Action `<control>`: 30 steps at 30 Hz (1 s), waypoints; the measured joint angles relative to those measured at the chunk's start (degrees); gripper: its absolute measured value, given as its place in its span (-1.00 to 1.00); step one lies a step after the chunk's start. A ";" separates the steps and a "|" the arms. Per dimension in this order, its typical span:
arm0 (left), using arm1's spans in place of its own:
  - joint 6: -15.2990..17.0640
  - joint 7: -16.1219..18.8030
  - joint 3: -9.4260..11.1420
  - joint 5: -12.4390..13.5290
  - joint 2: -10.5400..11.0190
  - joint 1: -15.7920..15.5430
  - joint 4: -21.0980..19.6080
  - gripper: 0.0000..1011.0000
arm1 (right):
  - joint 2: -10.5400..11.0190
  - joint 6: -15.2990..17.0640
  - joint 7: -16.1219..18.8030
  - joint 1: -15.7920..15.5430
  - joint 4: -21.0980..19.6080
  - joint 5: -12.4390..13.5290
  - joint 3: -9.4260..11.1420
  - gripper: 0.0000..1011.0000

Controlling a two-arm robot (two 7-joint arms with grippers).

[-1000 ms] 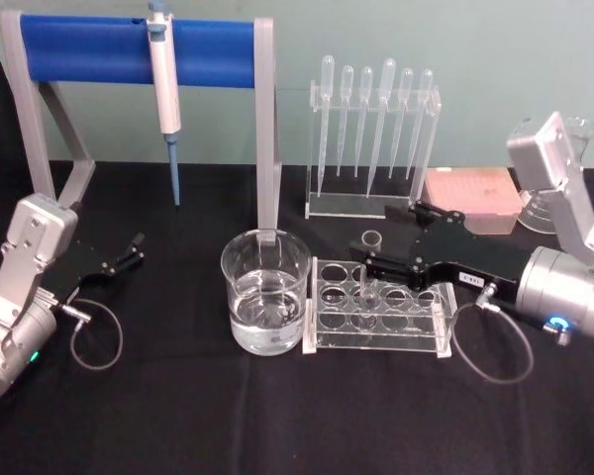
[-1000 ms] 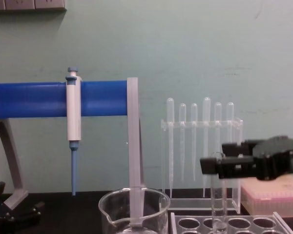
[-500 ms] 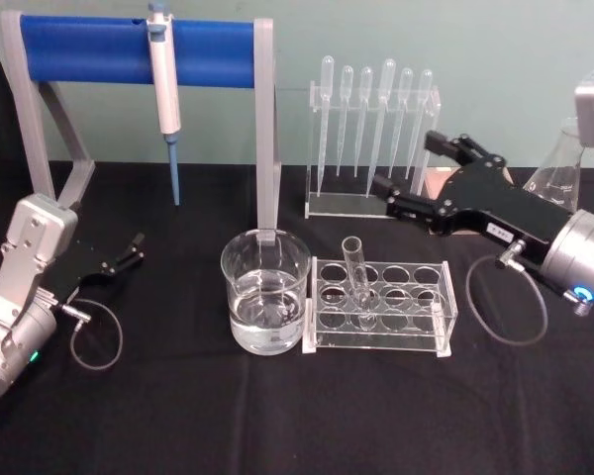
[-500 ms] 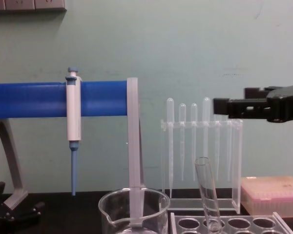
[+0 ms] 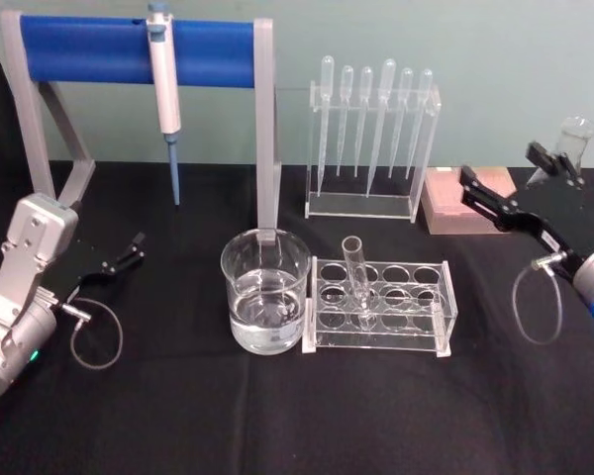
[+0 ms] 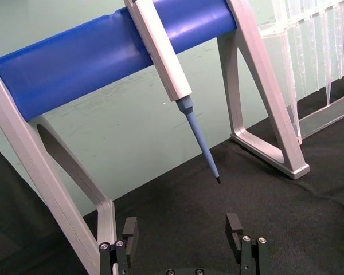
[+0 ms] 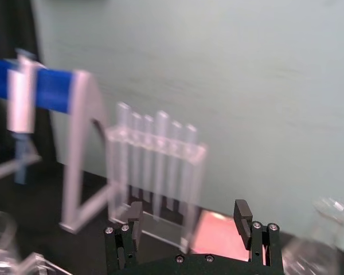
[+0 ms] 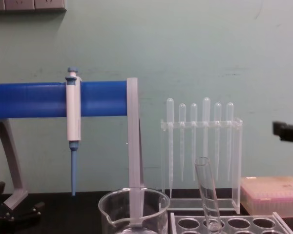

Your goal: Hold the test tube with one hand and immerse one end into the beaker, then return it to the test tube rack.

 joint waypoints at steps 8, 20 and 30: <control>0.00 0.00 0.00 0.00 0.00 0.00 0.00 0.98 | -2.34 1.21 -4.65 -1.14 3.16 -4.00 0.86 0.98; 0.00 0.00 0.00 0.00 0.00 0.00 0.00 0.98 | -4.16 1.56 -3.51 -0.99 5.29 -5.44 1.54 0.98; 0.00 0.00 0.00 0.00 0.00 0.00 0.00 0.98 | -4.12 1.52 -3.23 -0.94 5.29 -5.47 1.45 0.98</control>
